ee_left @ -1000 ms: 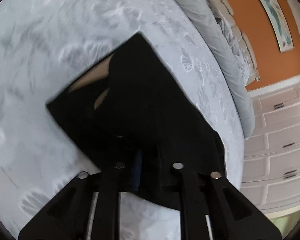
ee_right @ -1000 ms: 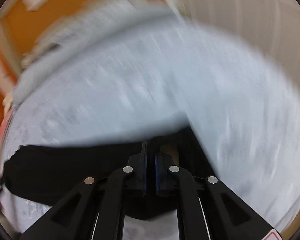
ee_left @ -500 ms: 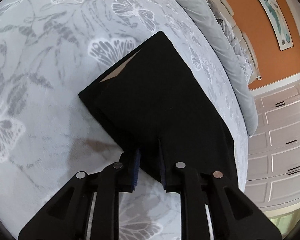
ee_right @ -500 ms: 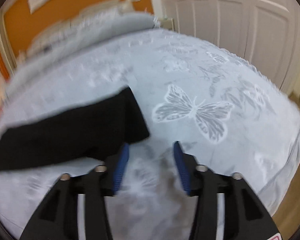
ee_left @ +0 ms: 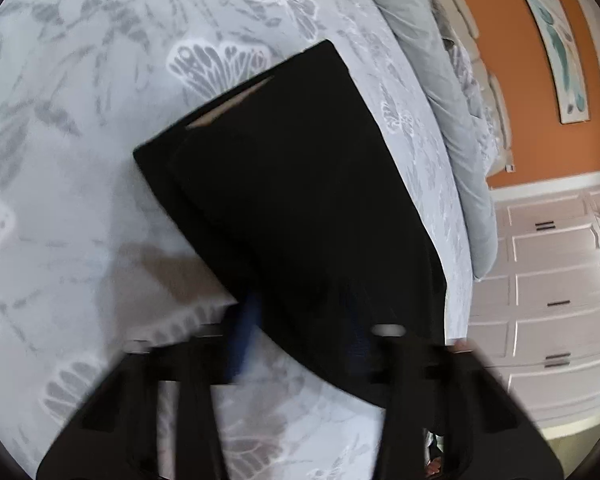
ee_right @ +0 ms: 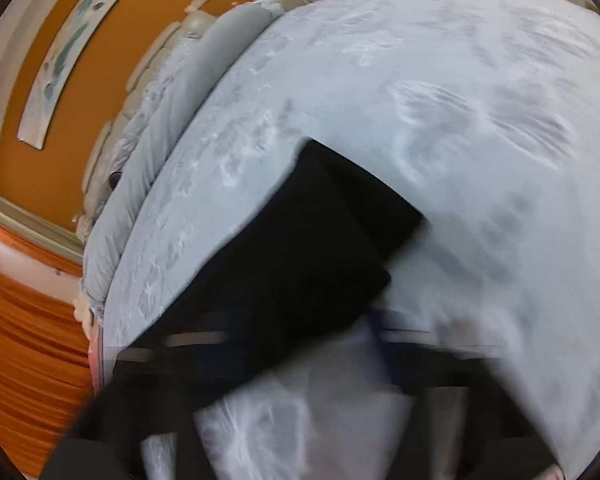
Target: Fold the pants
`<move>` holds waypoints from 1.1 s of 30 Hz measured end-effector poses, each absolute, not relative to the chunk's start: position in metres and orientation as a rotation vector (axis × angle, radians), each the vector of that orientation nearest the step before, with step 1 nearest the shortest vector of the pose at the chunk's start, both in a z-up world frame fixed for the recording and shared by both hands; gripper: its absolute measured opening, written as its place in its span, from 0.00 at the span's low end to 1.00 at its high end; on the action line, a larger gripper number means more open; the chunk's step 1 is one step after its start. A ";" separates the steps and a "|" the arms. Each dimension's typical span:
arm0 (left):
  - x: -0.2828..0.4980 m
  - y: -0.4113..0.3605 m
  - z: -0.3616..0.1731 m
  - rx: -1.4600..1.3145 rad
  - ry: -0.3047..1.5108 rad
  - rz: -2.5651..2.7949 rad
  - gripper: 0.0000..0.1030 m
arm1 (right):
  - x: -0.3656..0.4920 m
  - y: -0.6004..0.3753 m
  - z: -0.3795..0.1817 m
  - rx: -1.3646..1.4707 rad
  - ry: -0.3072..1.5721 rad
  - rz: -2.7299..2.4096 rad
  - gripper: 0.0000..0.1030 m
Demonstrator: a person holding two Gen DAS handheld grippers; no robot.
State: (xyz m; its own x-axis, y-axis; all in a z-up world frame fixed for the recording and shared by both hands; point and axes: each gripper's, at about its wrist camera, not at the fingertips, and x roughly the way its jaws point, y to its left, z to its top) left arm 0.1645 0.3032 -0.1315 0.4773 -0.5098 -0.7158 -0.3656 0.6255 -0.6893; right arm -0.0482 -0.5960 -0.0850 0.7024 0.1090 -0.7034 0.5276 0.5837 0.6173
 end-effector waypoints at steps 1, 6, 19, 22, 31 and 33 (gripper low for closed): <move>0.168 0.304 -0.127 -0.940 1.114 -0.108 0.10 | -0.039 -0.597 -0.071 0.928 0.719 -0.256 0.07; 0.175 0.301 -0.075 -0.855 0.977 -0.195 0.09 | -0.028 -0.573 0.026 0.685 0.449 -0.132 0.06; 0.114 0.335 -0.121 -0.875 0.934 -0.188 0.37 | -0.068 -0.572 -0.072 0.713 0.649 -0.411 0.48; 0.093 0.356 -0.101 -0.906 0.832 -0.167 0.51 | -0.064 -0.542 -0.050 0.579 0.651 -0.351 0.49; 0.150 0.334 -0.102 -0.938 0.923 -0.184 0.68 | 0.011 -0.361 -0.004 0.408 0.715 0.087 0.57; 0.172 0.328 -0.116 -0.876 1.020 -0.090 0.06 | 0.030 -0.323 -0.004 0.363 0.742 0.158 0.57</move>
